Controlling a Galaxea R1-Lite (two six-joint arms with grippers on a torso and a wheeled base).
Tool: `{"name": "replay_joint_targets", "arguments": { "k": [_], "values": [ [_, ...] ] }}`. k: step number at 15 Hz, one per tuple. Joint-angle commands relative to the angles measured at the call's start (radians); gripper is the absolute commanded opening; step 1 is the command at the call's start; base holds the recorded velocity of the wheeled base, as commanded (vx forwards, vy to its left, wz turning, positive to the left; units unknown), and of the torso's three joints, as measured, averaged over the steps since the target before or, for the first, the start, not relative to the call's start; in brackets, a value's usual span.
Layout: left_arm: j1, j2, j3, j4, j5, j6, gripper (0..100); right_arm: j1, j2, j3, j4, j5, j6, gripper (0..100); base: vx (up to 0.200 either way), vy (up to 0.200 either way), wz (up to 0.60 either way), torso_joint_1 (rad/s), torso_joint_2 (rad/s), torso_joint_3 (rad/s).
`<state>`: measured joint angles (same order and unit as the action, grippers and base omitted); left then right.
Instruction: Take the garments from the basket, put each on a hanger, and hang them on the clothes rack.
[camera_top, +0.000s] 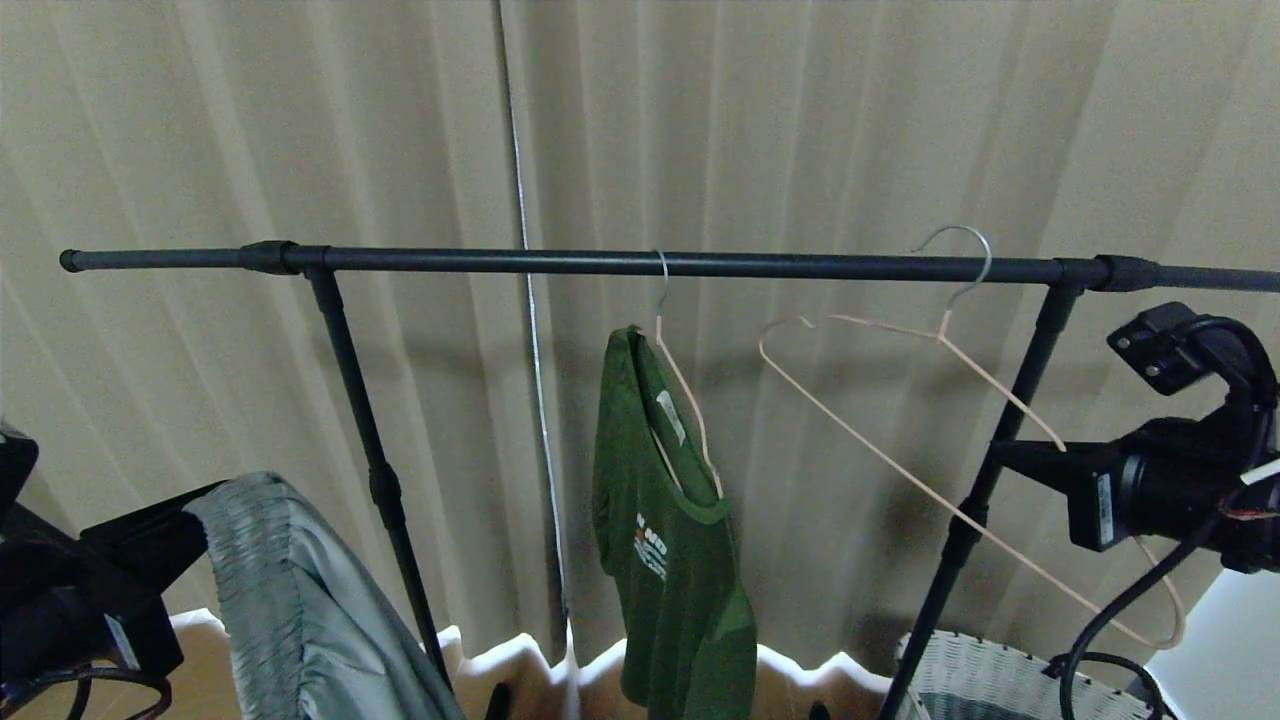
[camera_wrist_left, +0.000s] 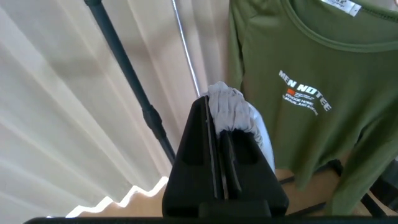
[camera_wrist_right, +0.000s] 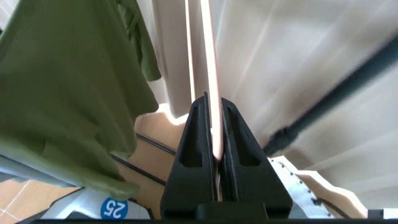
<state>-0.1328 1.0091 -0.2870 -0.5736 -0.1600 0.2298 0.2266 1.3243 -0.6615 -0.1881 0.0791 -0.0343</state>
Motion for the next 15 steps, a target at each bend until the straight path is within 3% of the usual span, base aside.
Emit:
{"name": "replay_joint_targets", "arguments": {
  "k": [1, 7, 13, 15],
  "values": [
    [-0.004, -0.001, 0.016, 0.0, -0.001, -0.004, 0, 0.0, -0.122, 0.086, 0.01, -0.001, -0.003, 0, 0.0, 0.0, 0.0, 0.0, 0.0, 0.0],
    [0.042, 0.002, -0.006, 0.0, 0.0, 0.002, 0, -0.036, -0.298, 0.298, -0.001, -0.007, -0.001, 0, 0.0, 0.0, 0.0, 0.0, 0.0, 0.0],
    [0.055, -0.003, 0.008, 0.0, 0.002, 0.002, 0, -0.035, -0.39, 0.384, -0.004, 0.002, 0.007, 0, -0.2, 0.0, 0.0, 0.002, 0.0, 0.003],
    [0.053, -0.004, 0.012, 0.0, 0.002, 0.003, 0, -0.033, -0.49, 0.431, -0.002, 0.065, 0.002, 0, -0.2, 0.0, 0.0, -0.002, 0.01, 0.007]
  ]
}}
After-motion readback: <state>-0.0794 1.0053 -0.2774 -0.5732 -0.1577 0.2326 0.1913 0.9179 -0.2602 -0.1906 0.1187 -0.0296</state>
